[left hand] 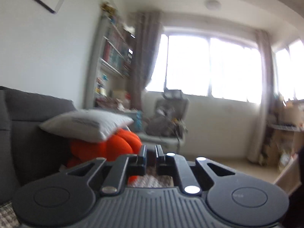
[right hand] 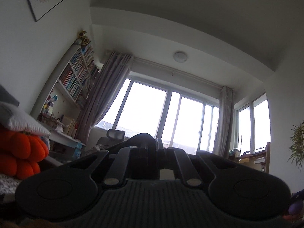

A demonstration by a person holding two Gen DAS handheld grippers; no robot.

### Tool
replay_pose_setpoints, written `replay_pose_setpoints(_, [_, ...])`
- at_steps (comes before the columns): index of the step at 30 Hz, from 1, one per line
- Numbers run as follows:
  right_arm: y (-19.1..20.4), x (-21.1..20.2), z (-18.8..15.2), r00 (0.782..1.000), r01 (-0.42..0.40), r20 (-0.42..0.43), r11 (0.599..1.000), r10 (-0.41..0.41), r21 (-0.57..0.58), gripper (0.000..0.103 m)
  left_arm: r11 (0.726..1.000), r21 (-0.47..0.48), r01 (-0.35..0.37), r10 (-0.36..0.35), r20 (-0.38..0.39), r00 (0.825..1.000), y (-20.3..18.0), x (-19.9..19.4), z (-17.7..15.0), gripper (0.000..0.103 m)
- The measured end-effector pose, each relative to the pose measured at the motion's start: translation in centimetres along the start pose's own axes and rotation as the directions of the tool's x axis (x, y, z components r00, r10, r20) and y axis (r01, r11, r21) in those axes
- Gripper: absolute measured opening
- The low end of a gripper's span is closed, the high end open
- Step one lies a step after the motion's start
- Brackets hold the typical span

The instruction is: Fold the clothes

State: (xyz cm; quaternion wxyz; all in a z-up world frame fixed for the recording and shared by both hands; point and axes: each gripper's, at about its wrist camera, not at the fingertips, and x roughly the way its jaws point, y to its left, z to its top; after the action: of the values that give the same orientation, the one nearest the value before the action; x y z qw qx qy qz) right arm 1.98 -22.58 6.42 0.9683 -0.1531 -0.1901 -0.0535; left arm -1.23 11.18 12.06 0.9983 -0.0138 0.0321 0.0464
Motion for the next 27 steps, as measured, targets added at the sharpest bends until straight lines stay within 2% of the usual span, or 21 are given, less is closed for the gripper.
replay_pose_setpoints(2, [1.1, 0.6, -0.9, 0.998, -0.044, -0.048, 0.999, 0.042, -0.029, 0.006, 0.995, 0.088, 0.039, -0.031, -0.091, 0.995, -1.4, 1.6, -1.8, 0.011])
replay_pose_setpoints(4, [1.7, 0.8, -1.4, 0.996, -0.058, -0.075, 0.997, 0.055, -0.041, 0.006, 0.978, 0.177, 0.109, -0.077, -0.181, 0.981, -2.9, 3.3, -3.9, 0.011])
replay_pose_setpoints(5, [1.9, 0.8, -1.7, 0.994, -0.065, -0.088, 0.997, 0.061, -0.046, 0.006, 0.964, 0.208, 0.167, -0.121, -0.216, 0.969, -3.7, 3.7, -4.9, 0.015])
replay_pose_setpoints(6, [1.8, 0.9, -1.6, 0.994, -0.061, -0.091, 0.997, 0.057, -0.041, 0.006, 0.945, 0.237, 0.224, -0.163, -0.252, 0.954, -4.5, 4.1, -5.9, 0.025])
replay_pose_setpoints(7, [1.5, 0.9, -1.5, 0.994, -0.057, -0.096, 0.998, 0.055, -0.025, 0.006, 0.923, 0.263, 0.282, -0.203, -0.289, 0.936, -5.3, 4.6, -6.9, 0.032])
replay_pose_setpoints(8, [1.2, 1.0, -1.3, 0.993, -0.054, -0.101, 0.999, 0.052, -0.01, 0.006, 0.896, 0.287, 0.339, -0.241, -0.327, 0.914, -6.1, 5.0, -7.9, 0.048])
replay_pose_setpoints(9, [1.0, 1.0, -1.3, 0.992, -0.054, -0.11, 0.999, 0.054, 0.0, 0.006, 0.867, 0.31, 0.391, -0.272, -0.363, 0.891, -6.9, 5.4, -8.9, 0.058])
replay_pose_setpoints(13, [0.4, 1.2, -1.4, 0.988, -0.055, -0.144, 0.998, 0.06, 0.038, 0.006, 0.755, 0.417, 0.506, -0.308, -0.456, 0.835, -10.7, 6.0, -12.3, 0.06])
replay_pose_setpoints(16, [0.3, 1.1, -1.5, 0.985, -0.059, -0.16, 0.997, 0.067, 0.05, 0.006, 0.682, 0.457, 0.571, -0.338, -0.495, 0.8, -12.9, 6.2, -13.7, 0.06])
replay_pose_setpoints(19, [0.1, 1.3, -1.7, 0.981, -0.068, -0.178, 0.995, 0.079, 0.069, 0.006, 0.627, 0.475, 0.617, -0.381, -0.504, 0.775, -14.1, 5.8, -14.1, 0.061])
replay_pose_setpoints(21, [-0.1, 1.4, -1.8, 0.977, -0.074, -0.193, 0.993, 0.09, 0.087, 0.006, 0.593, 0.491, 0.638, -0.414, -0.495, 0.764, -14.7, 5.1, -14.1, 0.072])
replay_pose_setpoints(22, [-0.2, 1.5, -1.9, 0.975, -0.077, -0.2, 0.992, 0.095, 0.096, 0.006, 0.577, 0.499, 0.647, -0.428, -0.49, 0.76, -14.9, 4.9, -14.0, 0.074])
replay_pose_setpoints(24, [-0.5, 1.6, -2.0, 0.971, -0.084, -0.213, 0.989, 0.108, 0.118, 0.006, 0.565, 0.51, 0.648, -0.438, -0.481, 0.76, -15.2, 4.9, -14.0, 0.078])
replay_pose_setpoints(25, [-0.6, 1.7, -2.0, 0.969, -0.085, -0.219, 0.988, 0.112, 0.129, 0.006, 0.563, 0.501, 0.657, -0.445, -0.486, 0.752, -15.2, 5.0, -13.9, 0.078])
replay_pose_setpoints(26, [-0.8, 1.7, -1.9, 0.968, -0.085, -0.223, 0.987, 0.114, 0.138, 0.006, 0.559, 0.488, 0.67, -0.456, -0.494, 0.74, -15.1, 5.2, -13.8, 0.079])
replay_pose_setpoints(27, [-0.8, 1.7, -1.9, 0.967, -0.083, -0.227, 0.986, 0.114, 0.143, 0.006, 0.546, 0.462, 0.699, -0.485, -0.506, 0.714, -14.9, 5.2, -13.5, 0.079])
